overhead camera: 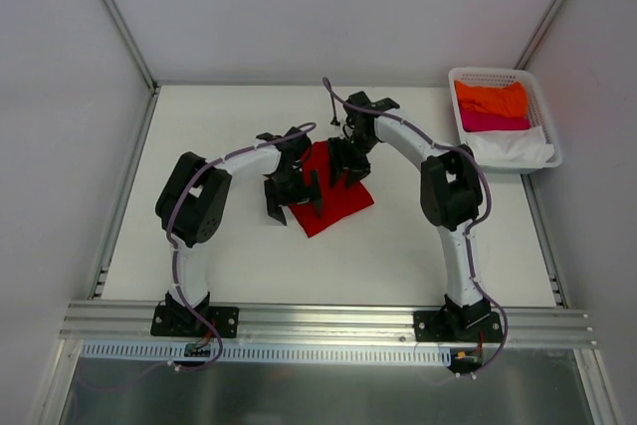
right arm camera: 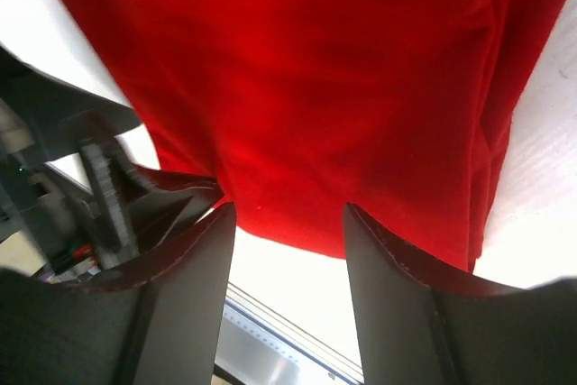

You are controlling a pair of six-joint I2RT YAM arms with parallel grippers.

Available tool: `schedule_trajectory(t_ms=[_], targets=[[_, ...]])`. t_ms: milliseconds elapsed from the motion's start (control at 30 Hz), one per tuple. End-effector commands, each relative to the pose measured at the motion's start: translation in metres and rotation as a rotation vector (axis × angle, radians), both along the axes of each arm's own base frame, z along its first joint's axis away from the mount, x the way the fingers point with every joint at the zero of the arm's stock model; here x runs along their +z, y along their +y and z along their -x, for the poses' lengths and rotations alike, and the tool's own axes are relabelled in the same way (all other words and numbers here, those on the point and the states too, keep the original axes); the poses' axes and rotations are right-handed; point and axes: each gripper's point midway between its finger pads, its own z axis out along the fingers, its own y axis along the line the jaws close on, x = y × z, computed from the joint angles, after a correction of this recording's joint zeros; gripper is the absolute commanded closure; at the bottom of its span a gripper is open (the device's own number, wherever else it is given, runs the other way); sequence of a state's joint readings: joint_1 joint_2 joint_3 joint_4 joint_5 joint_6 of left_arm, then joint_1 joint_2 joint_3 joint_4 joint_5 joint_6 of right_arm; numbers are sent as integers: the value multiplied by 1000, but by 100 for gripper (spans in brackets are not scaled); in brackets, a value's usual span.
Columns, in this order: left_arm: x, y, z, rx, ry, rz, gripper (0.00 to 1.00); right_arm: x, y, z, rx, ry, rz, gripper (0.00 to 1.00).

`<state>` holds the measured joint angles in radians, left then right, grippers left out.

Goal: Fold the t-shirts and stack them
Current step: Put the neatly folded tshirt into the corner of the board with the left arm

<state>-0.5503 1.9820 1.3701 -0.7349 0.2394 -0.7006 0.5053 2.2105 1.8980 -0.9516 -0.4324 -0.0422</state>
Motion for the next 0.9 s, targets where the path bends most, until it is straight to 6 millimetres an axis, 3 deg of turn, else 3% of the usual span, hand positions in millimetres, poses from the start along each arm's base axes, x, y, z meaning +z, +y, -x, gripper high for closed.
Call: schedule_trajectory(t_ms=[0,167,200,267,300,400,567,767,867], targets=[[14,4,-22,20,-138,-16,1,0,-2,7,6,43,-1,45],[29,9,-21,3,-194,17,1,20,-8,3,10,-10,-9,45],[43,11,-25,13,-237,44,1,28,-11,2,5,-22,-17,45],[50,15,-22,24,-257,91,1,31,-17,3,3,-28,-14,45],[66,17,-30,45,-316,133,1,36,-22,3,-4,-36,-14,45],[69,30,-30,74,-339,169,1,34,-37,4,-8,-51,22,45],[55,52,-30,167,-317,185,1,24,-70,-11,-111,-22,56,45],[39,46,-44,188,-331,324,1,19,-89,-24,-167,-12,39,45],[36,41,-49,201,-329,409,1,19,-93,-20,-189,21,15,45]])
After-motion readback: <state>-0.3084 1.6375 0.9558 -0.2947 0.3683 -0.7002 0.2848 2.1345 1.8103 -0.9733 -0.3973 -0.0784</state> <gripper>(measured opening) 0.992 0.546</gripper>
